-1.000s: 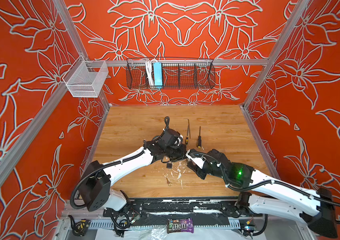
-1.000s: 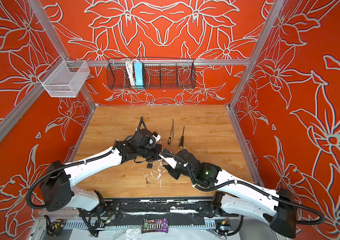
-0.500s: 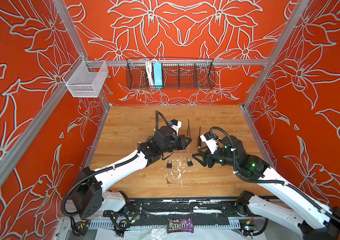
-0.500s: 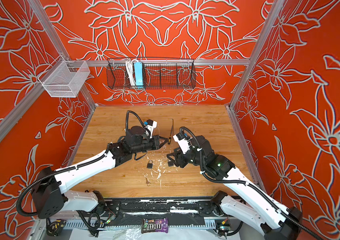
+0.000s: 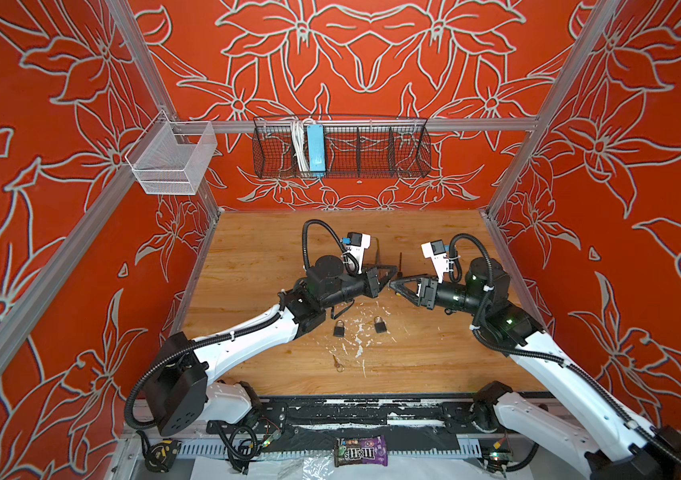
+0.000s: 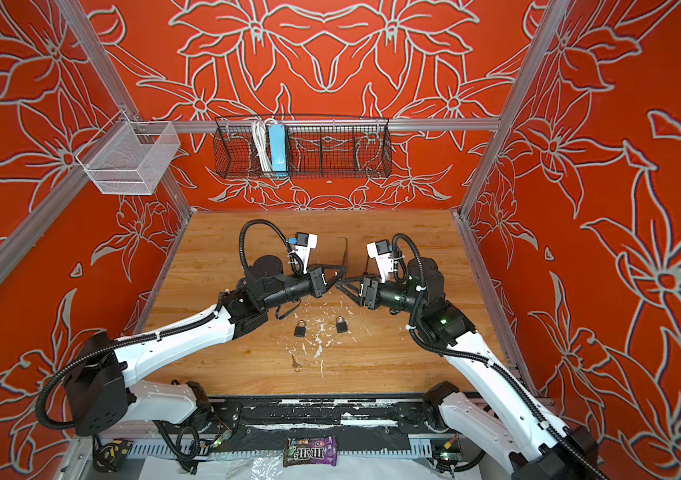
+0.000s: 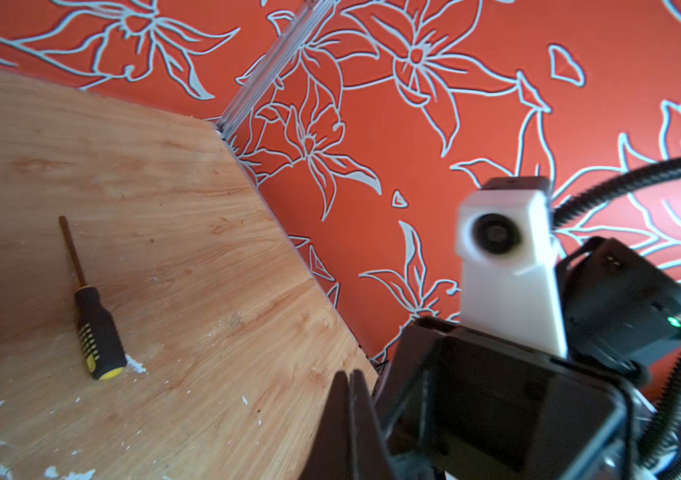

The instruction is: Unlock with the key

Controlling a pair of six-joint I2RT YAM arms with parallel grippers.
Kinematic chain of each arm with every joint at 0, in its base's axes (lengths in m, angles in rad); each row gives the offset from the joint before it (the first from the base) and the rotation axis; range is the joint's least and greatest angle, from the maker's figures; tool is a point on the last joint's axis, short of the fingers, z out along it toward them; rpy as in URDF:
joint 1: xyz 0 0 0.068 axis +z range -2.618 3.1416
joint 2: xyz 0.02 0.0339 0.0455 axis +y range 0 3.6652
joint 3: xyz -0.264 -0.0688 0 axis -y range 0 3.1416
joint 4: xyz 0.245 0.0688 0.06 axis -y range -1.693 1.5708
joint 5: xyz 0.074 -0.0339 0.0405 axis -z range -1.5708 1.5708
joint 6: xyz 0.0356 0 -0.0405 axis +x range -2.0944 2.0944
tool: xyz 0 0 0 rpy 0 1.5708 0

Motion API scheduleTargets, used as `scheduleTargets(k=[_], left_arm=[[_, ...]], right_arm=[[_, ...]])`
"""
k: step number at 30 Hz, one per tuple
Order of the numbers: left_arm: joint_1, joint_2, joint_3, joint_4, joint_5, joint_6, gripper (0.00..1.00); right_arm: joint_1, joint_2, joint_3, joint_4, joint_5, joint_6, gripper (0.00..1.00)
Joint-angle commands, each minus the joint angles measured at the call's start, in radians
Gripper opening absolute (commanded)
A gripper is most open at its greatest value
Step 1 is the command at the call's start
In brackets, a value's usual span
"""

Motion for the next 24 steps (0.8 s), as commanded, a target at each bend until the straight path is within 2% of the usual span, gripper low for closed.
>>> scheduleTargets(k=[1, 4, 19, 24], left_arm=[[-0.004, 0.006, 0.004, 0.084, 0.014, 0.025, 0.0], [-0.006, -0.001, 0.003, 0.086, 0.007, 0.03, 0.0], [-0.02, 0.002, 0.002, 0.156, 0.004, 0.029, 0.0], [-0.021, 0.005, 0.004, 0.161, -0.005, 0.027, 0.0]], right_arm=[[-0.013, -0.009, -0.029, 0.095, -0.031, 0.073, 0.48], [-0.023, -0.01, -0.033, 0.099, -0.037, 0.078, 0.46], [-0.027, 0.023, -0.107, 0.335, -0.09, 0.215, 0.28], [-0.03, 0.029, -0.119, 0.338, -0.088, 0.224, 0.25]])
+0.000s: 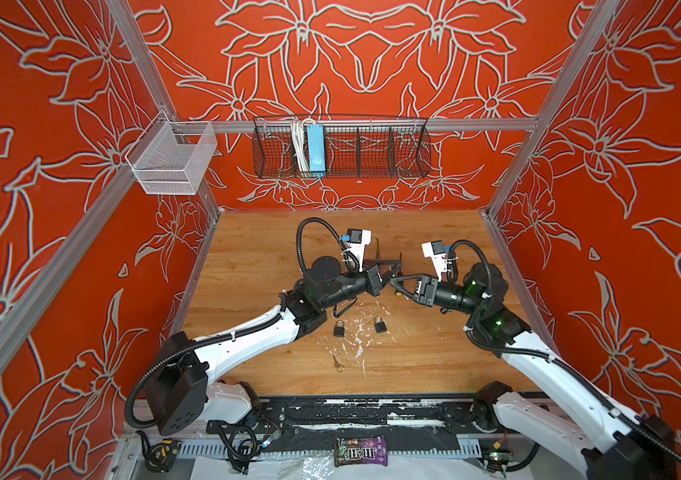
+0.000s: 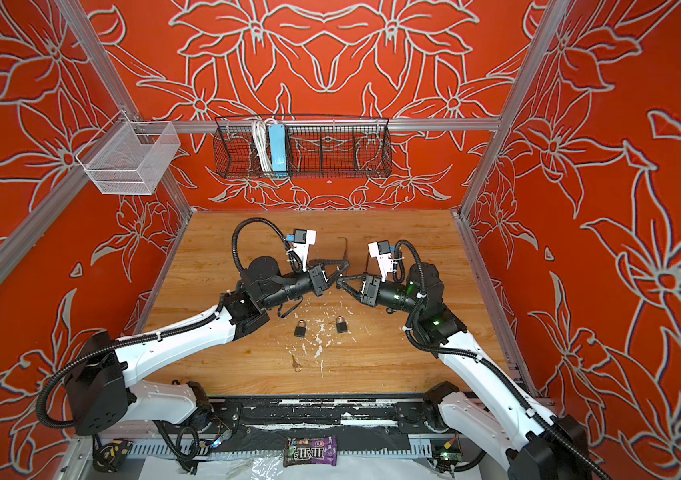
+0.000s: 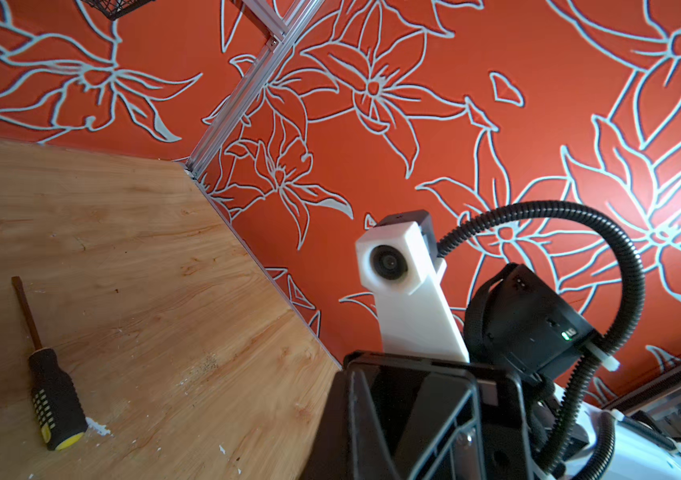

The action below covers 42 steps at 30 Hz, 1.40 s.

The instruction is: Unlock with the key

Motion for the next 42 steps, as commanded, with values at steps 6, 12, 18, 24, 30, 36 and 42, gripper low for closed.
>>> scheduleTargets(k=[6, 12, 18, 24, 30, 36, 42], left_arm=[[-0.009, 0.007, 0.002, 0.062, 0.0, 0.006, 0.0], [-0.011, 0.007, 0.003, 0.062, 0.0, 0.006, 0.0], [-0.012, 0.007, 0.004, 0.063, -0.005, 0.008, 0.0], [-0.012, -0.002, -0.008, 0.056, -0.029, 0.012, 0.0], [-0.012, 0.0, 0.003, 0.03, -0.033, 0.008, 0.0], [-0.012, -0.043, 0.015, -0.067, -0.074, 0.006, 0.44], [-0.011, -0.12, 0.005, -0.223, -0.167, -0.014, 0.58]], right_arm=[[-0.021, 0.003, -0.017, 0.103, -0.014, 0.05, 0.23], [-0.022, 0.018, -0.026, 0.159, -0.017, 0.064, 0.21], [-0.022, 0.023, -0.031, 0.172, -0.023, 0.065, 0.12], [-0.026, 0.014, -0.028, 0.151, -0.012, 0.047, 0.0], [-0.027, 0.008, -0.02, 0.115, -0.011, 0.022, 0.0], [-0.032, -0.035, 0.004, -0.047, 0.005, -0.1, 0.0], [-0.03, -0.079, 0.022, -0.195, 0.033, -0.25, 0.0]])
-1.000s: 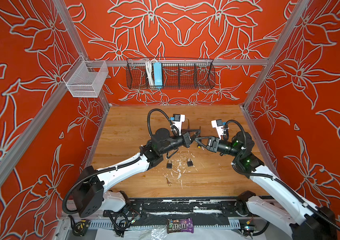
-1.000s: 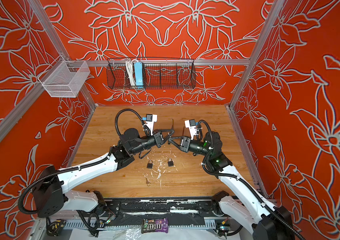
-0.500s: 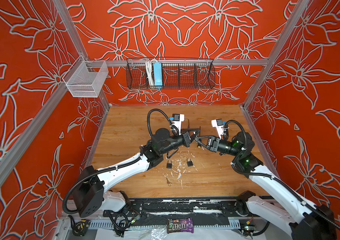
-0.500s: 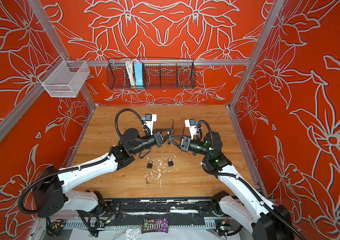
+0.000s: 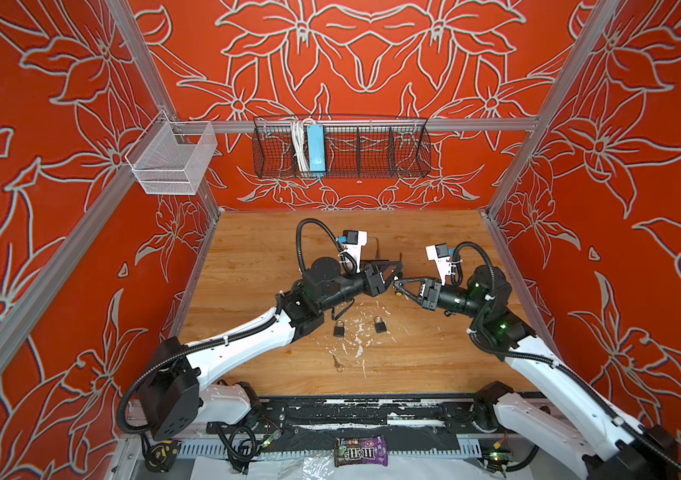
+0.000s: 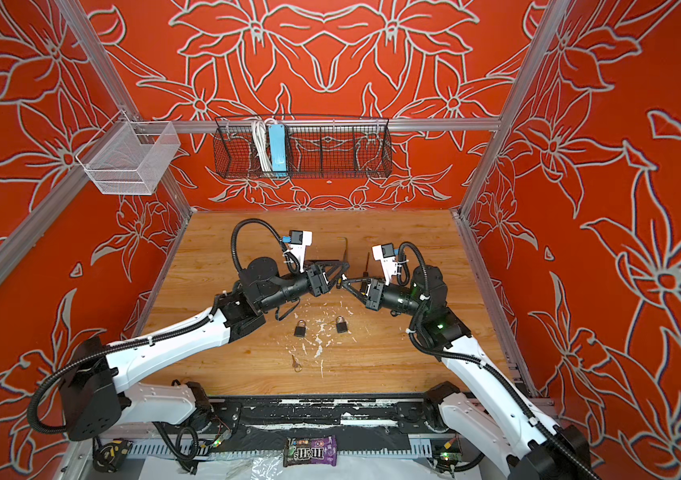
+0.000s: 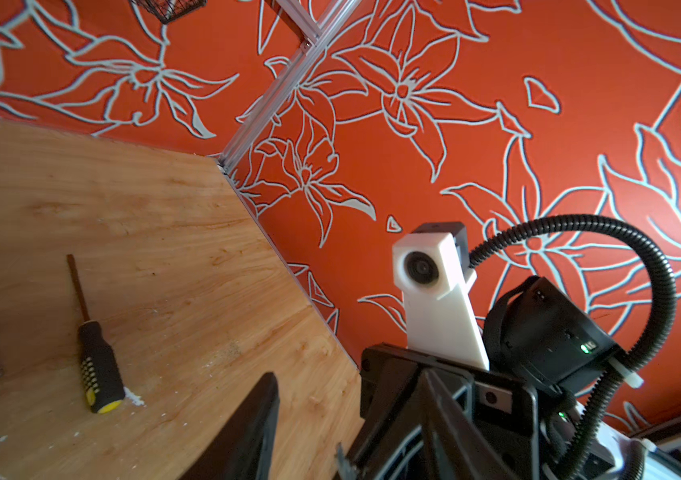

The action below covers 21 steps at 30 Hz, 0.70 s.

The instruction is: Unlock with the key

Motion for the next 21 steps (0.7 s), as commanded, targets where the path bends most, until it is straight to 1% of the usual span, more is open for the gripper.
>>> scheduleTargets(k=[1, 5, 8, 10, 13, 15, 17, 21], left_arm=[[-0.003, -0.064, 0.007, -0.106, -0.072, -0.017, 0.59], [-0.003, -0.094, 0.016, -0.192, -0.106, -0.048, 0.63], [-0.003, -0.103, 0.051, -0.288, -0.13, -0.072, 0.63], [-0.003, -0.104, 0.079, -0.352, -0.138, -0.095, 0.63], [-0.003, -0.101, 0.113, -0.425, -0.146, -0.131, 0.63], [-0.003, -0.096, 0.136, -0.468, -0.155, -0.161, 0.63], [-0.002, -0.083, 0.166, -0.522, -0.156, -0.188, 0.63], [0.01, -0.06, 0.212, -0.631, -0.167, -0.276, 0.6]], right_arm=[[-0.002, -0.024, 0.037, -0.106, 0.035, -0.134, 0.0], [0.004, -0.01, 0.046, -0.128, 0.047, -0.205, 0.0], [0.039, 0.003, 0.077, -0.191, 0.099, -0.29, 0.0], [0.074, 0.001, 0.09, -0.221, 0.157, -0.349, 0.0], [0.143, 0.003, 0.114, -0.278, 0.298, -0.446, 0.0], [0.211, 0.022, 0.149, -0.336, 0.413, -0.526, 0.0], [0.263, 0.041, 0.176, -0.368, 0.505, -0.58, 0.0], [0.323, 0.055, 0.183, -0.346, 0.62, -0.655, 0.0]])
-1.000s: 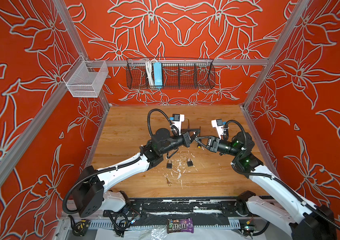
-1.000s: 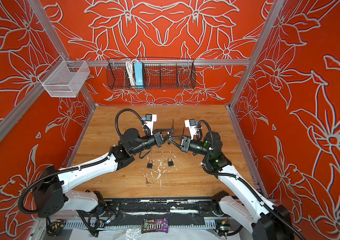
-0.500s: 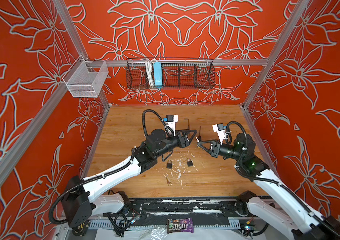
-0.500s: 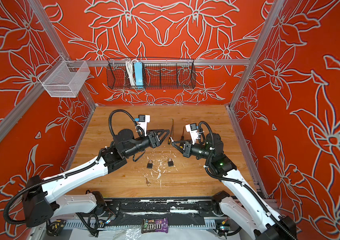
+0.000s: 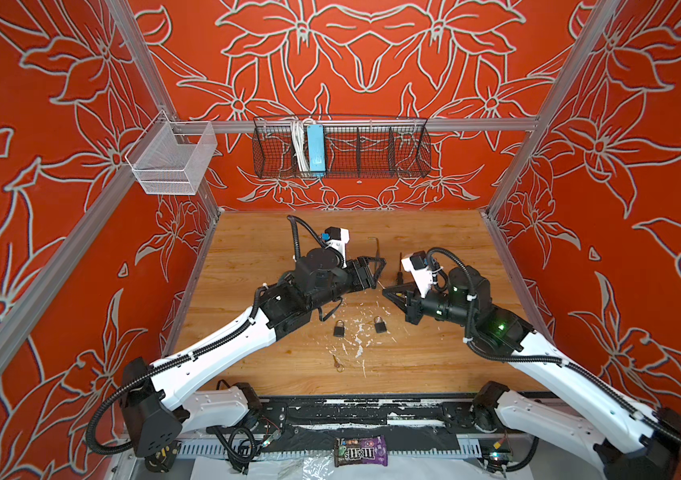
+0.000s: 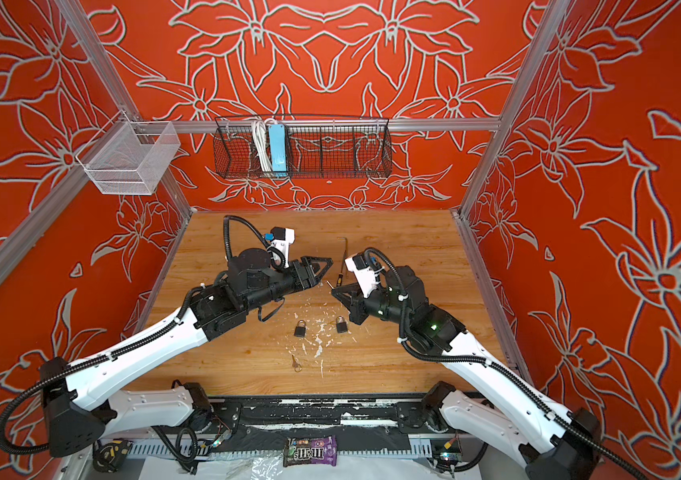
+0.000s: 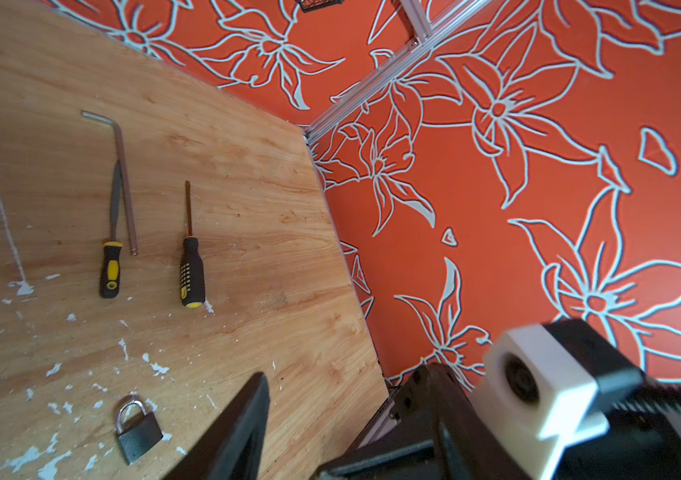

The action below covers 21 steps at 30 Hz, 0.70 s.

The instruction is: Unlock with the key

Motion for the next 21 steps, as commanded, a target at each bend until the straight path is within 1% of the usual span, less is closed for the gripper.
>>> scheduleTargets(k=[1, 3, 6, 10, 12, 16, 18, 21], left_arm=[[0.011, 0.023, 0.036, -0.125, -0.024, -0.098, 0.6], [0.019, 0.037, 0.05, -0.16, -0.023, -0.133, 0.58], [0.038, 0.065, 0.069, -0.197, 0.008, -0.189, 0.56], [0.056, 0.099, 0.07, -0.189, 0.04, -0.251, 0.53], [0.059, 0.112, 0.069, -0.17, 0.057, -0.266, 0.53], [0.06, 0.135, 0.074, -0.148, 0.074, -0.292, 0.45], [0.06, 0.141, 0.077, -0.149, 0.068, -0.305, 0.45], [0.061, 0.15, 0.074, -0.14, 0.068, -0.321, 0.41]], right_arm=[[0.045, 0.008, 0.03, -0.025, 0.194, -0.148, 0.0], [0.077, 0.014, 0.033, -0.012, 0.257, -0.205, 0.0], [0.119, 0.02, 0.035, 0.009, 0.346, -0.273, 0.0], [0.173, 0.033, 0.026, 0.06, 0.451, -0.368, 0.0], [0.191, 0.046, 0.029, 0.076, 0.488, -0.399, 0.0], [0.231, 0.078, 0.038, 0.093, 0.561, -0.467, 0.0], [0.245, 0.095, 0.043, 0.093, 0.597, -0.489, 0.0], [0.264, 0.103, 0.04, 0.121, 0.638, -0.515, 0.0]])
